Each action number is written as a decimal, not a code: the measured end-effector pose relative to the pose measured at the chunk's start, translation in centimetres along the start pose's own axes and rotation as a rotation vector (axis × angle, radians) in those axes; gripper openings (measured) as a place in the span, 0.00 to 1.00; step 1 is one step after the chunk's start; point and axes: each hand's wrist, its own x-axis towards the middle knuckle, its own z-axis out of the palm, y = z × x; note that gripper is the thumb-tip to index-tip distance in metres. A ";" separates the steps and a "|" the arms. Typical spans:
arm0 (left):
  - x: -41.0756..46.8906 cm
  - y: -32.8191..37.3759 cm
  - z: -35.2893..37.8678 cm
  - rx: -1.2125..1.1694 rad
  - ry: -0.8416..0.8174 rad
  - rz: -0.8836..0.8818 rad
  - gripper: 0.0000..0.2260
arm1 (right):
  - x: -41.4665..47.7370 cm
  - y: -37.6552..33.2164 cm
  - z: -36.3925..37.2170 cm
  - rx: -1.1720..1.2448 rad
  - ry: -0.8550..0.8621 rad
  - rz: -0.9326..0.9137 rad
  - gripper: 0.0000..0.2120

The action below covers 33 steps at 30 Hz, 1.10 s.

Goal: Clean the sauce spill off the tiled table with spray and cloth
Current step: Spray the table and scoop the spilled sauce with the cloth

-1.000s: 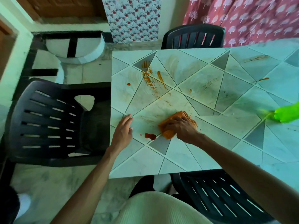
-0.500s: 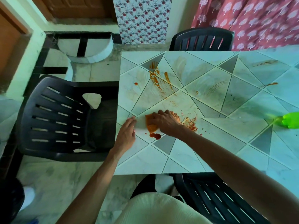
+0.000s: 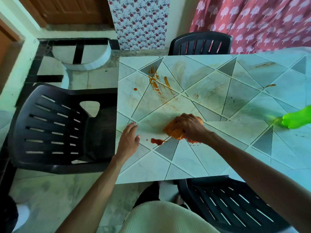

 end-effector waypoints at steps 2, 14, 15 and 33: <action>0.2 0.4 -0.1 0.012 0.000 0.002 0.23 | 0.2 1.1 -1.2 0.072 0.072 0.069 0.22; 2.7 3.3 1.3 0.180 -0.076 0.096 0.27 | -0.8 7.4 -4.1 -0.025 0.176 0.442 0.22; 2.8 3.2 1.4 0.196 -0.082 0.089 0.28 | -1.1 7.5 -3.7 -0.023 0.134 0.474 0.20; 2.4 2.5 1.7 0.181 -0.101 0.117 0.28 | -3.0 -2.9 5.7 0.183 -0.043 0.488 0.25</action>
